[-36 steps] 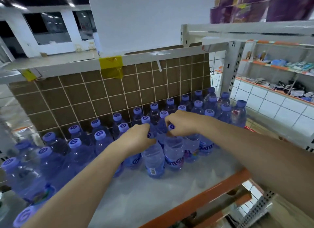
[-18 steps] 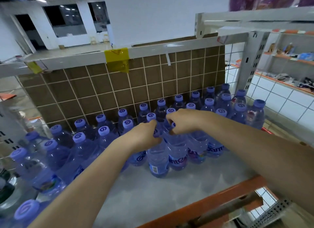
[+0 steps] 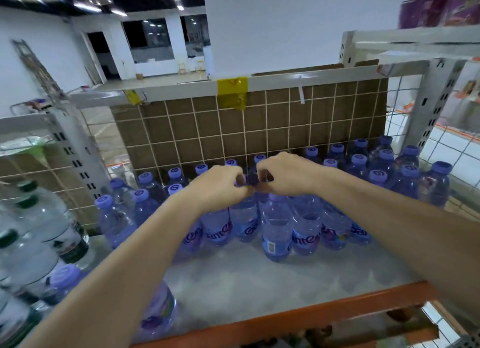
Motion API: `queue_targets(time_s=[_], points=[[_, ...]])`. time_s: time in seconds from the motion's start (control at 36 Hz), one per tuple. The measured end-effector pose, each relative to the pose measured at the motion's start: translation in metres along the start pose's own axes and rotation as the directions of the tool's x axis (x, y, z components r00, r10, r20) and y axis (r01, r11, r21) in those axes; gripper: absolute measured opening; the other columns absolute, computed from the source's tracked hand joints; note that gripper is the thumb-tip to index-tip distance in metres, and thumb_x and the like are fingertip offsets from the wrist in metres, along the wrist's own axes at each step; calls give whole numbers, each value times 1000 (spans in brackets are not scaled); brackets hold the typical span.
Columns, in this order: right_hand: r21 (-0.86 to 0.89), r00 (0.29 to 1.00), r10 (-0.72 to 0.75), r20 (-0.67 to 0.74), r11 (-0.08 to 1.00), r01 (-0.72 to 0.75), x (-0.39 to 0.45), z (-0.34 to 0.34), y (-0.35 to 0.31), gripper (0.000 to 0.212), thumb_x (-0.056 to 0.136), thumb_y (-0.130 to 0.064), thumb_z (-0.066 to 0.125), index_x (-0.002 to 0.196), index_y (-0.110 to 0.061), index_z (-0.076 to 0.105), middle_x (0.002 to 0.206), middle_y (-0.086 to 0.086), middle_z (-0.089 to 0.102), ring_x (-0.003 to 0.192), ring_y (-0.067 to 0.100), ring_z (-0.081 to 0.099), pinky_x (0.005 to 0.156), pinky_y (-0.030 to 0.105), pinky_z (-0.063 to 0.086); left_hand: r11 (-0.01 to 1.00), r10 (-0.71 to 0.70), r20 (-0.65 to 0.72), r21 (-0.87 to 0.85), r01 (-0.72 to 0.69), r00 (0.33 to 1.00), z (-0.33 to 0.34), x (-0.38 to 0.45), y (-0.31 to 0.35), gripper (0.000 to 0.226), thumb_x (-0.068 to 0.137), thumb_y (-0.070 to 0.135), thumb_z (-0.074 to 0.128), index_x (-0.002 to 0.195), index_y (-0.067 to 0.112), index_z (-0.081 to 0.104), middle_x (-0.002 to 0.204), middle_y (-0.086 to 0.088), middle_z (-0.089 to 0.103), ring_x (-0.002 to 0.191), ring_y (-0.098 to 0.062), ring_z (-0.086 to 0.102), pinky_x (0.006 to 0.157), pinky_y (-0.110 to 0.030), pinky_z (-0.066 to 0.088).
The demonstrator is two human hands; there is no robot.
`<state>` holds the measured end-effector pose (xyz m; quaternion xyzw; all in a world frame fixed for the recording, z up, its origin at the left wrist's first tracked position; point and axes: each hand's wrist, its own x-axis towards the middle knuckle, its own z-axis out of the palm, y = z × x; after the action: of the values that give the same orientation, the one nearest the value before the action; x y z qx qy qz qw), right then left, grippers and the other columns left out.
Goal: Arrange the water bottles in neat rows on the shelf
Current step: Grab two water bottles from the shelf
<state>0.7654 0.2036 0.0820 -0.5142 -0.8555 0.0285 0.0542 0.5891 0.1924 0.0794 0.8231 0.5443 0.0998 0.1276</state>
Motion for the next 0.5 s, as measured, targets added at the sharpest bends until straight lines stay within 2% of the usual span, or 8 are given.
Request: queue_targets(time_s=[0.11,0.28,0.39,0.5], points=[[116,997,-80,6,990,79,6,10,-41,31,92,-43,60,72,-25,44,70,-11,46,74,17,49,59,30,35,997,-34,-70,72,39,997,-17,-32,-33,28,86,49,56,77,22,54,80,3,61,78,-19,58,69,-34,46],[198,985,-172,25,966,164,18,34,-105,19,91,-36,61,84,-23,51,69,-13,46,75,15,49,65,28,35,991,-96,-97,80,104,991,-30,-81,-88,24,84,46,58,74,25,53,78,5,60,76,-17,56,71,-33,47],[296,984,-165,64,945,139,21,45,-139,22,90,-44,62,90,-23,56,73,-14,50,71,13,51,64,27,37,985,-140,-62,95,146,988,-41,-109,-121,31,82,55,58,84,24,58,83,6,61,79,-14,58,76,-37,51],[354,979,-166,122,928,113,25,50,-169,33,83,-56,66,96,-27,57,75,-14,53,67,1,50,62,24,40,963,-176,-36,198,180,984,-52,-133,-144,36,80,60,57,90,25,60,88,7,61,81,-13,58,78,-35,51]])
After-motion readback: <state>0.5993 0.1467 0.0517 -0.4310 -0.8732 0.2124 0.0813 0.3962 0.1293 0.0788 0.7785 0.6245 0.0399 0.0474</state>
